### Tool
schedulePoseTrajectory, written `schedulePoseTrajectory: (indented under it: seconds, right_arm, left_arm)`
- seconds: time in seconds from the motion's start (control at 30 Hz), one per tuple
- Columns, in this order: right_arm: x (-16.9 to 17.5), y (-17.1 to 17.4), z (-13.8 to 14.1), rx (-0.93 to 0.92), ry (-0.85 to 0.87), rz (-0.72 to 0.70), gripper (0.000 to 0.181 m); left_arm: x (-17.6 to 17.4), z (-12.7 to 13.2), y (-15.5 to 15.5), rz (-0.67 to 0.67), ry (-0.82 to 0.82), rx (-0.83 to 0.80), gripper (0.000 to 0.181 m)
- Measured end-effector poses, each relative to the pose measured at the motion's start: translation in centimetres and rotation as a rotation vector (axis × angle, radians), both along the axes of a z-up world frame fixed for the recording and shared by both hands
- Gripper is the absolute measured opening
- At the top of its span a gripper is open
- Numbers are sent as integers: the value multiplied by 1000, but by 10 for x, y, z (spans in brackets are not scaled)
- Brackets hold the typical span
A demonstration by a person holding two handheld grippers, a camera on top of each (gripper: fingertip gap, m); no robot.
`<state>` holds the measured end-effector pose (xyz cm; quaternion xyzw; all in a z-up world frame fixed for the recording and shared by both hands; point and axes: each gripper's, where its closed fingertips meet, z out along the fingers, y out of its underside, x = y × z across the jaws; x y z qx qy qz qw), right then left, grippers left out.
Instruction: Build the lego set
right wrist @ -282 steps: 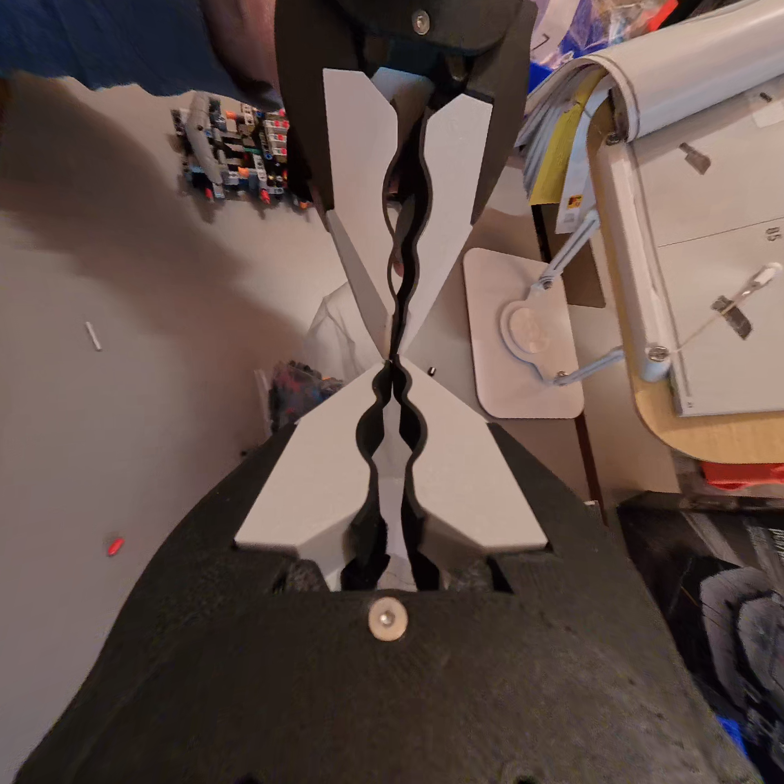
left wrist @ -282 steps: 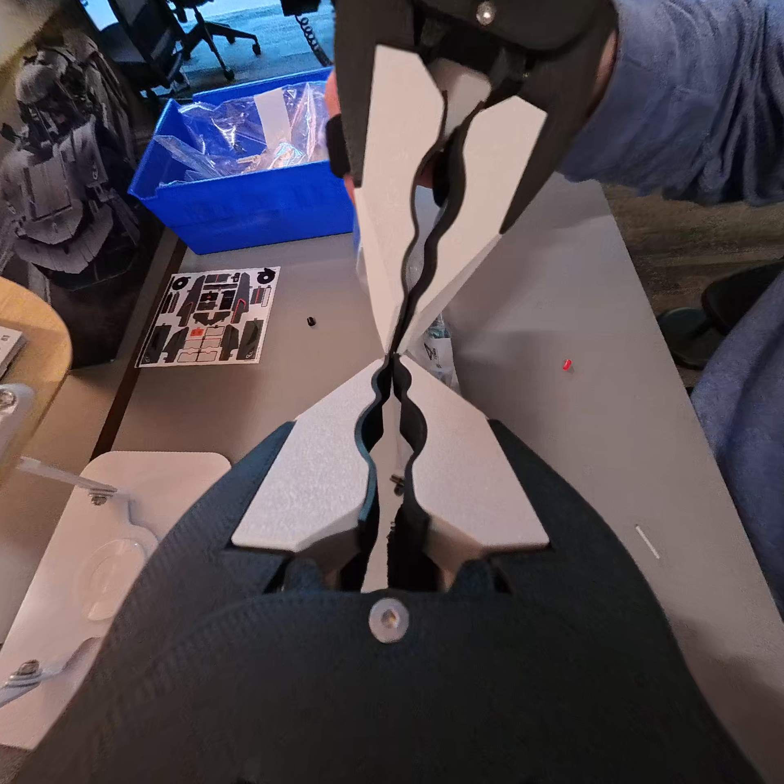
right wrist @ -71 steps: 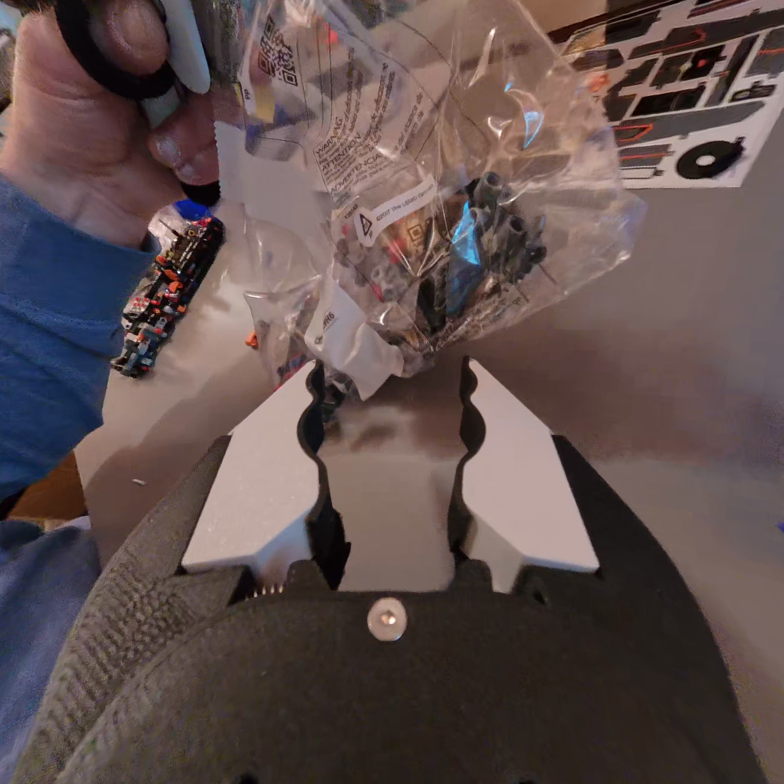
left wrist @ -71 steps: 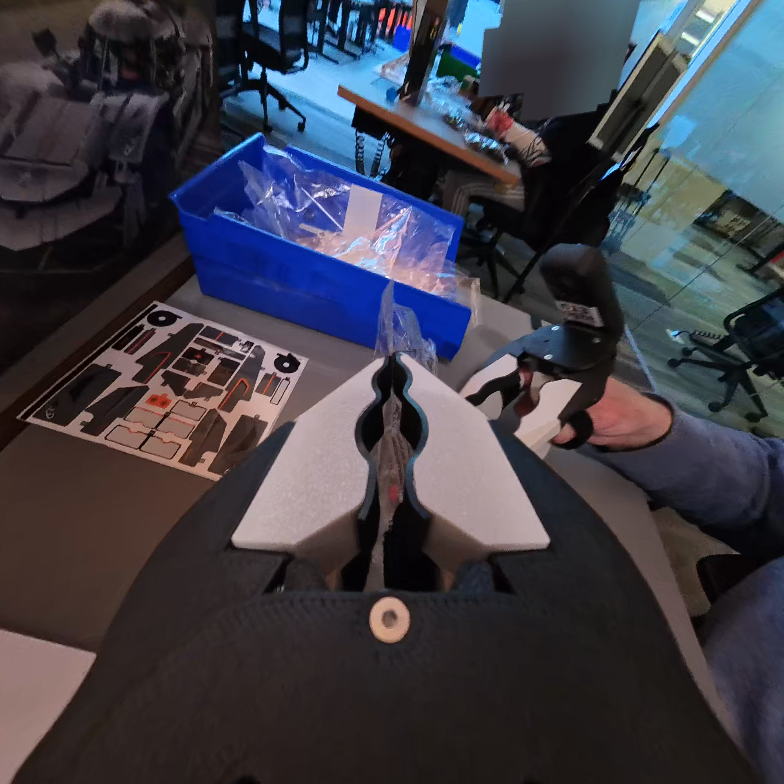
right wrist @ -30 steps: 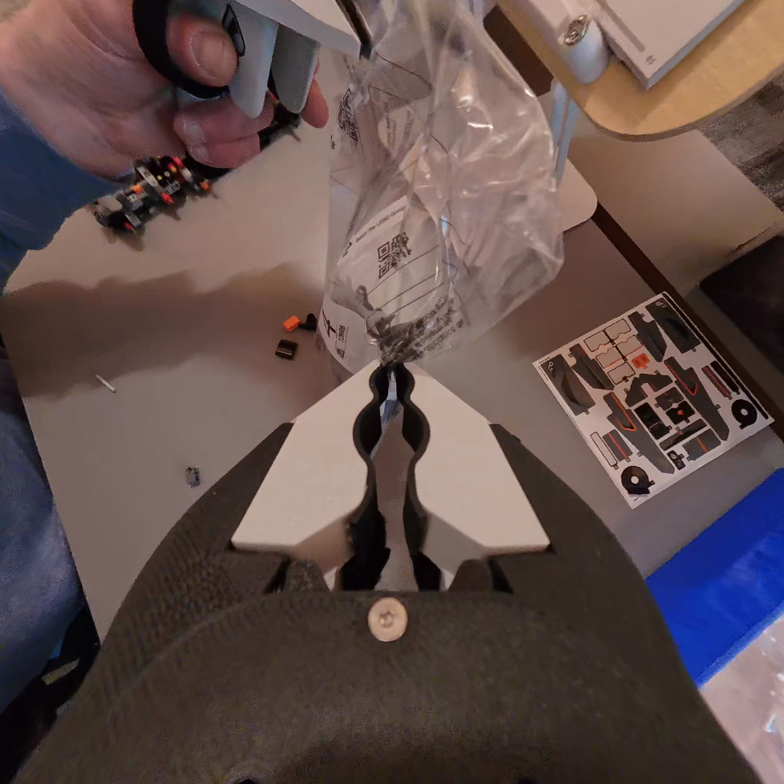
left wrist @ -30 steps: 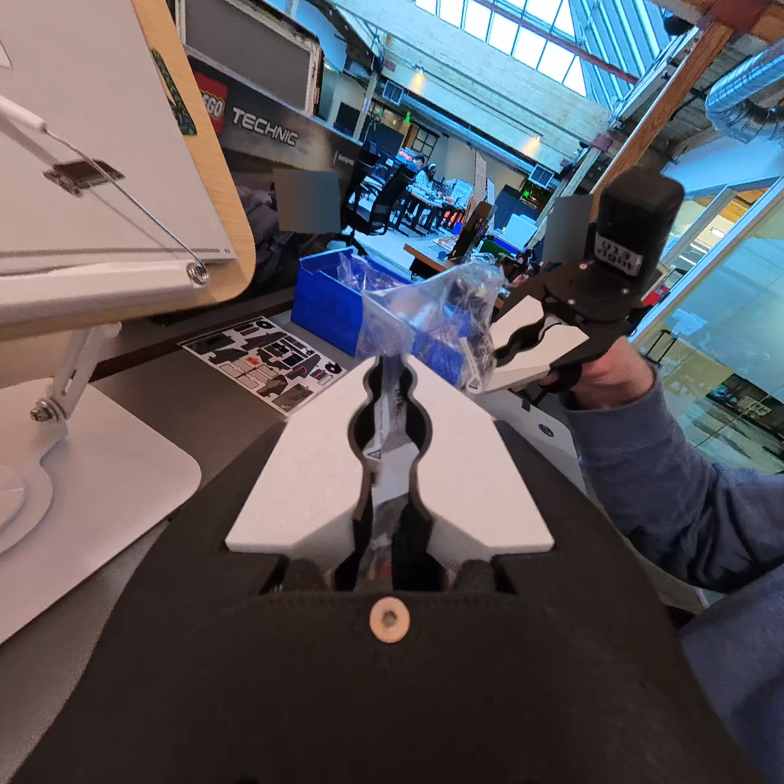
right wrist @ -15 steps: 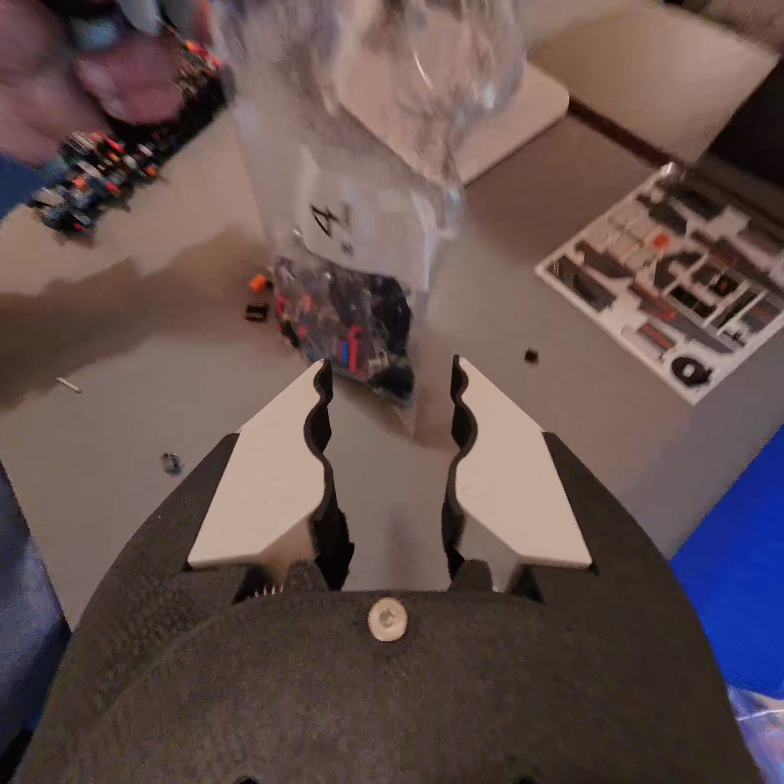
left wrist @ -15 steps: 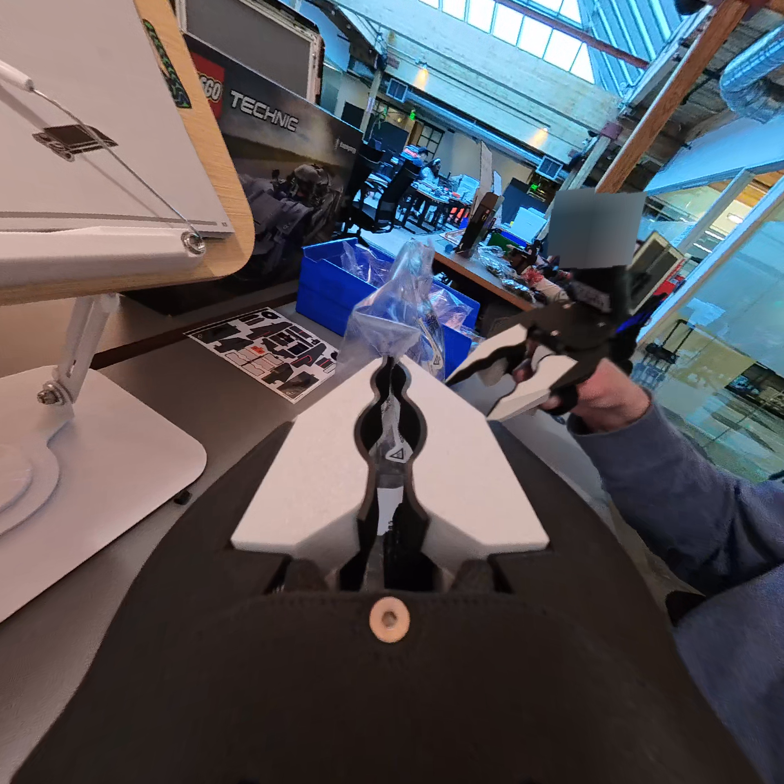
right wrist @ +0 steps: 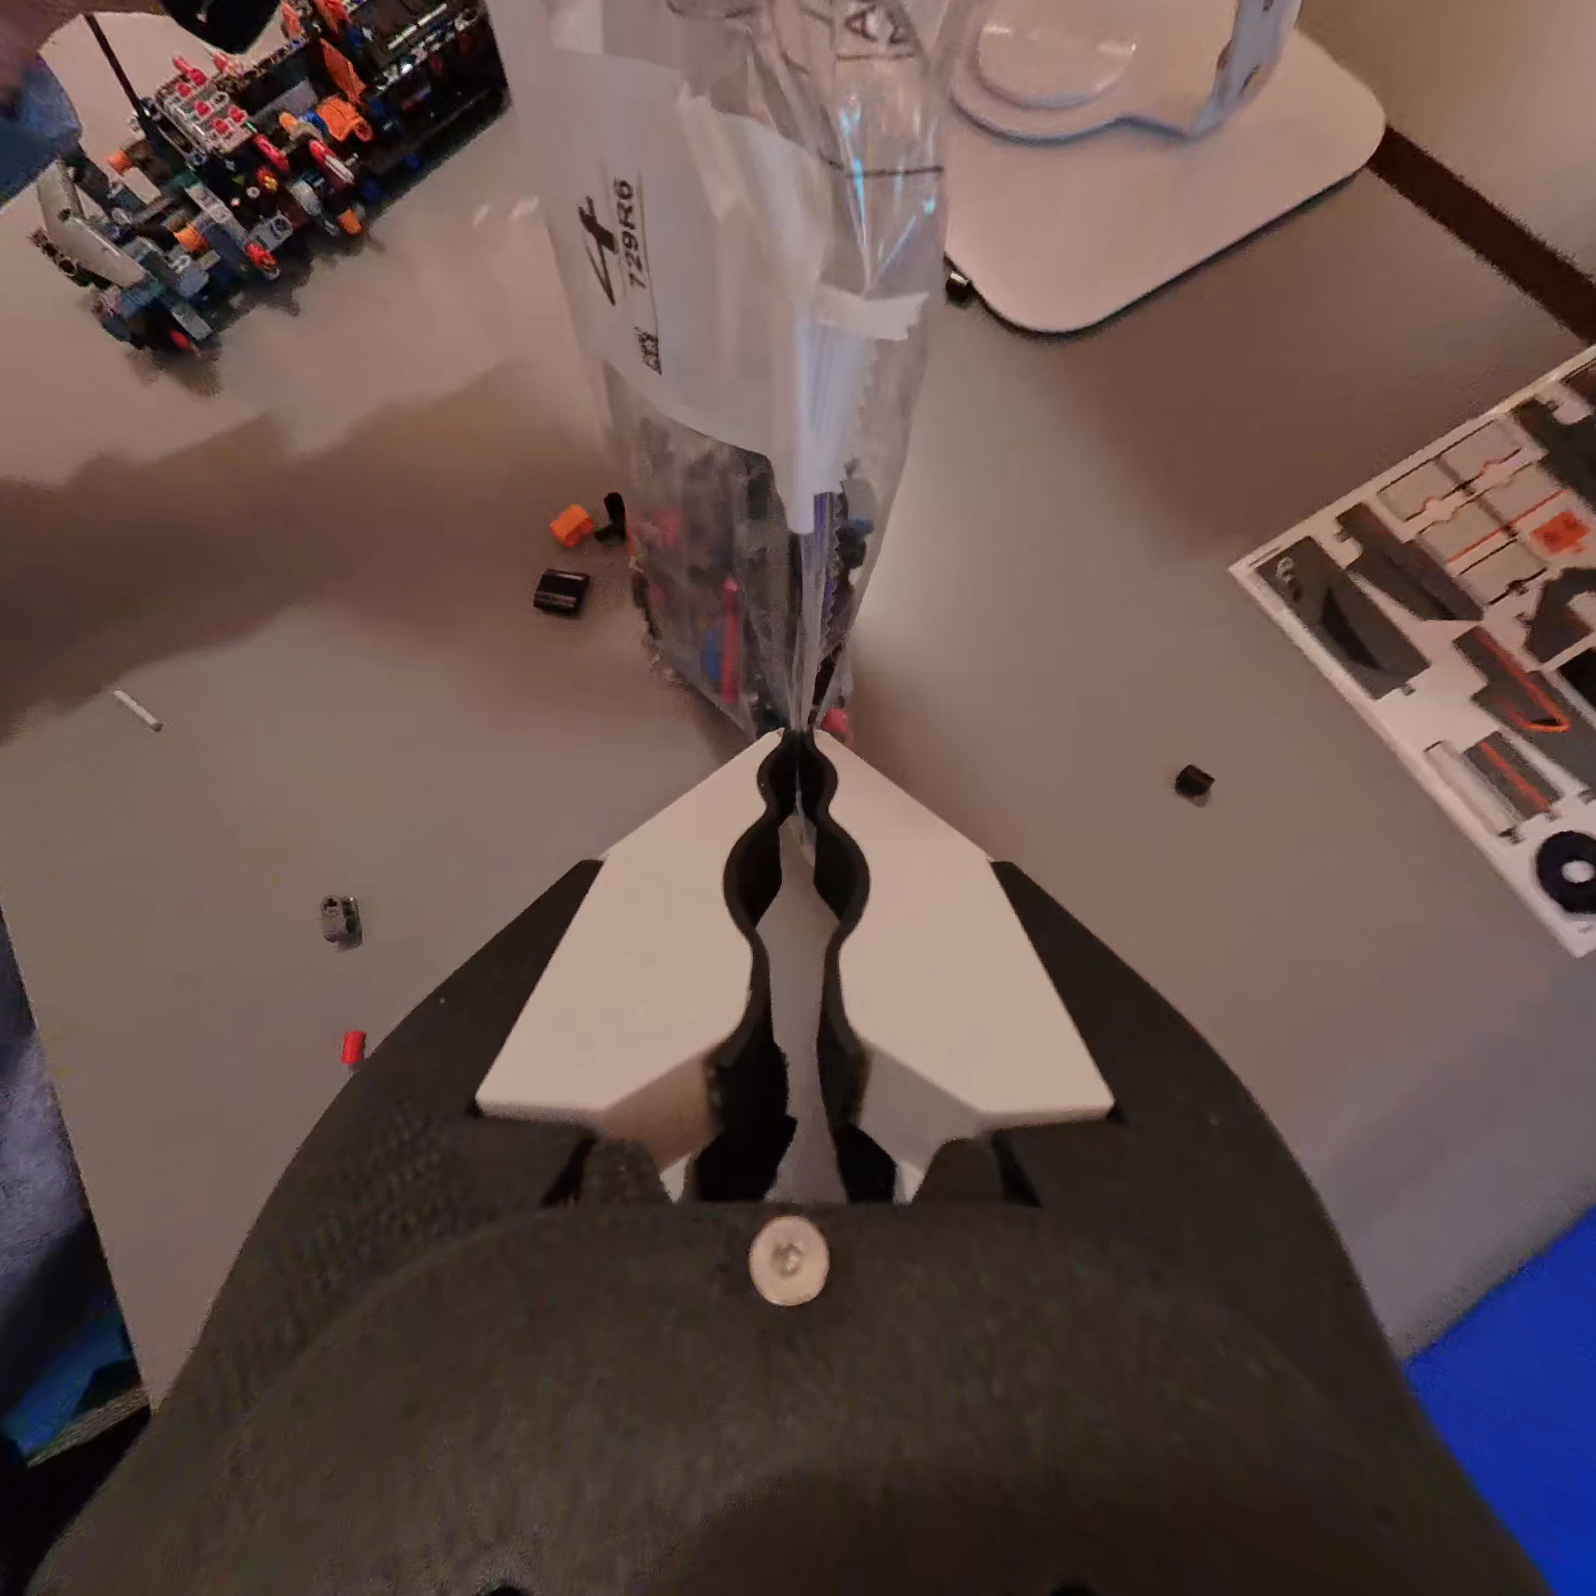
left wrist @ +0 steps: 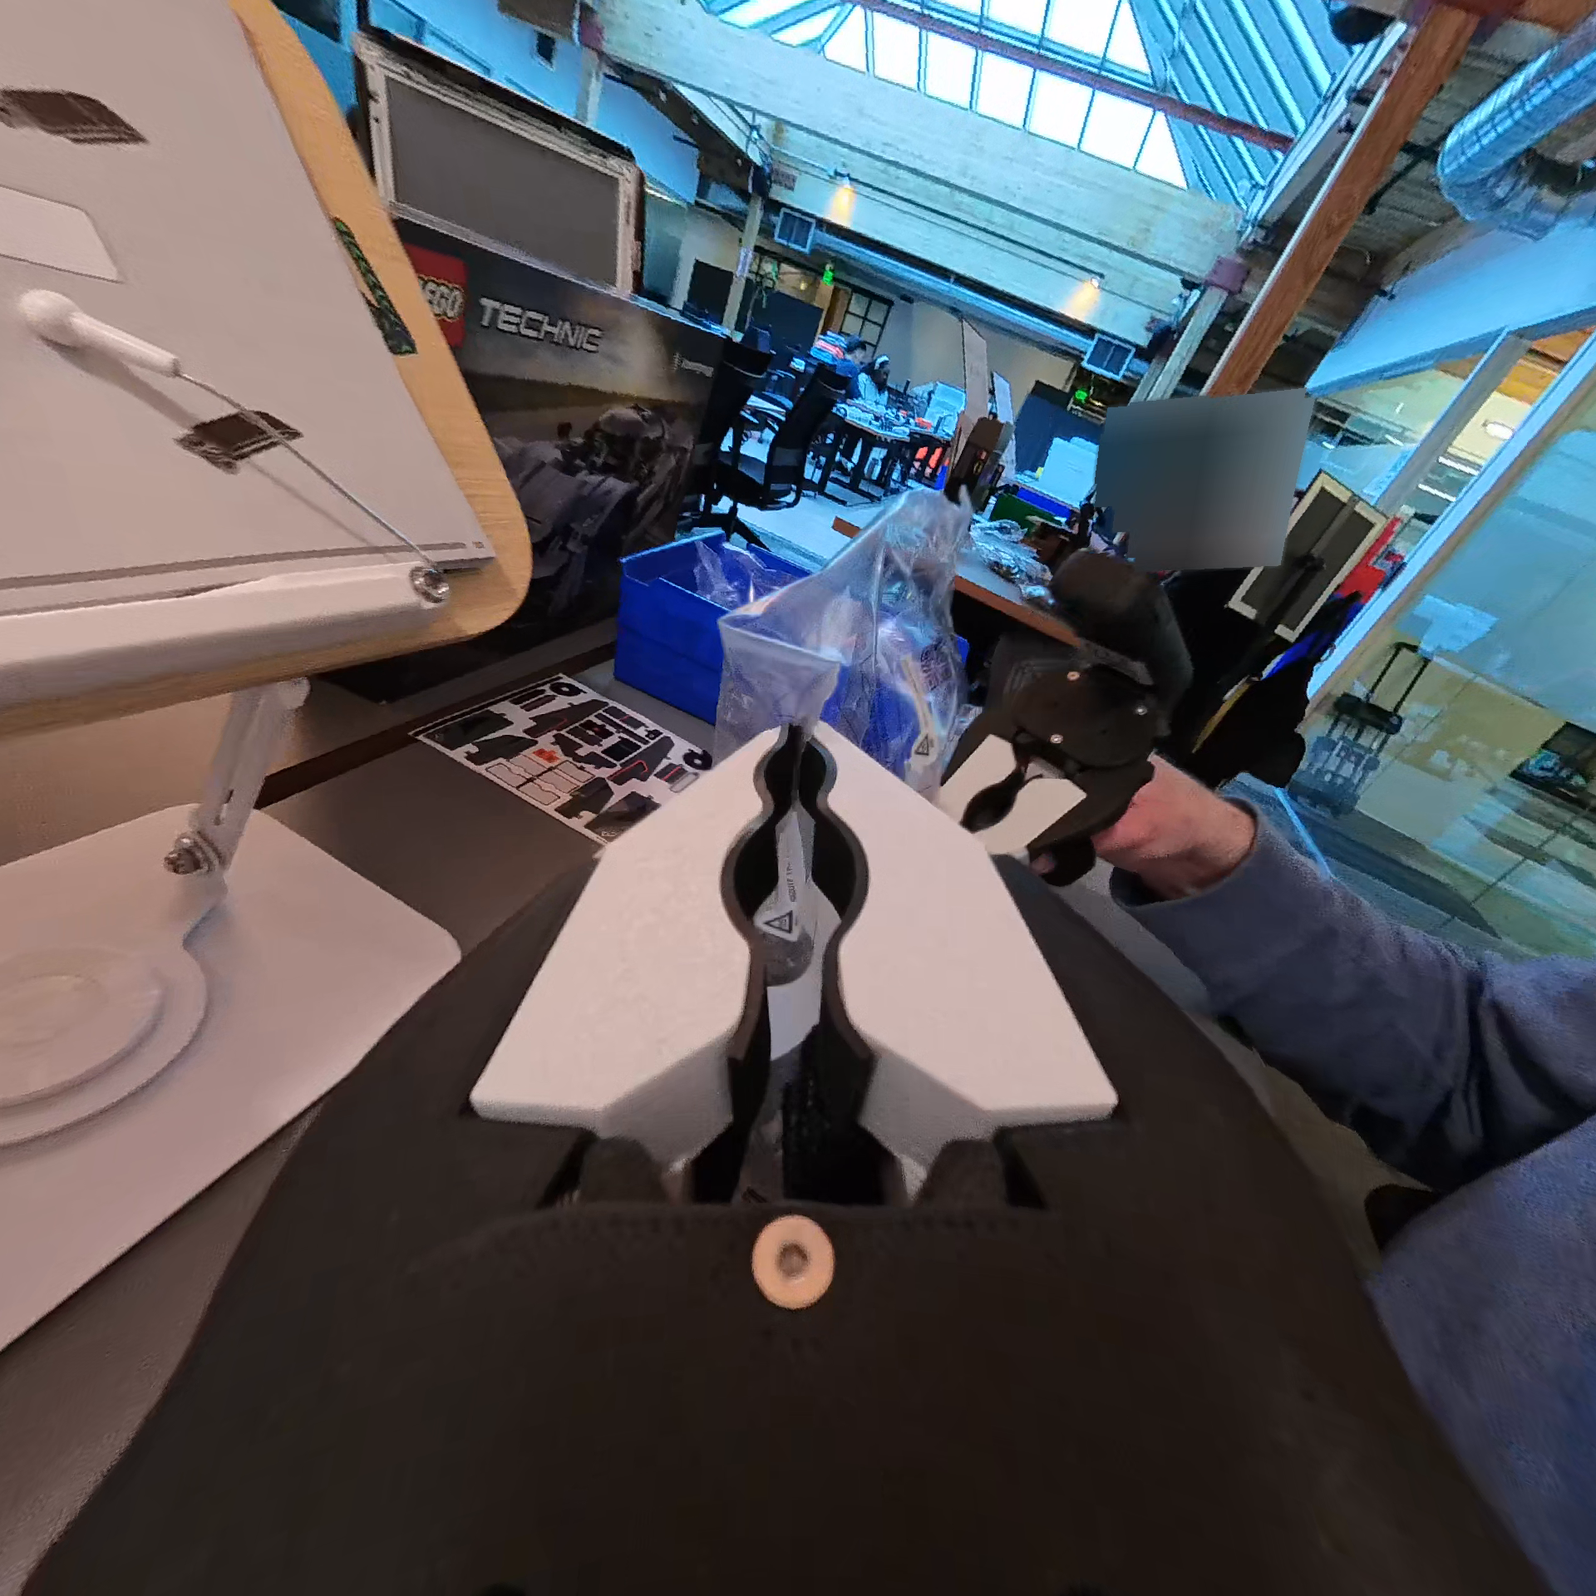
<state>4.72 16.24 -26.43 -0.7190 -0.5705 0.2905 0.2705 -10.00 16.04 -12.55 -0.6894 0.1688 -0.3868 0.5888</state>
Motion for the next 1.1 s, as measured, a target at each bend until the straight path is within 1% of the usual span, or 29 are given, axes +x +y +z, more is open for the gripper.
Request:
schedulePoseTrajectory:
  seconds: [0.03,0.1,0.27,0.33,0.43,0.57,0.77,0.87,0.97,1.1]
  right_arm:
    - [0,0,5,13,-6,4,0]
    - [0,-1,16,20,-19,18,0]
    - [-2,-8,31,26,-89,78,0]
    - [-7,-8,26,-1,-119,96,0]
    - [-9,-7,22,-14,-148,103,0]
    - [-6,-9,33,11,-158,108,0]
    - [-4,-9,55,74,-201,125,0]
    - [-5,-6,54,70,-243,141,0]
    - [-4,-4,62,92,-248,138,0]
    - [-3,-5,61,71,-259,140,0]
  left_arm:
    - [-3,1,0,6,-11,-1,0]
    - [-9,2,-2,24,-24,-2,0]
    - [-21,3,-6,60,-38,-22,0]
    - [-26,0,-4,88,-16,-28,0]
    - [-27,-4,-5,84,-16,-42,0]
    - [-32,-3,-5,97,-30,-40,0]
    - [-34,7,0,116,-53,-20,0]
    - [-33,7,2,117,-44,-24,0]
    - [-33,8,3,123,-56,-19,0]
    - [-33,8,5,124,-51,-28,0]
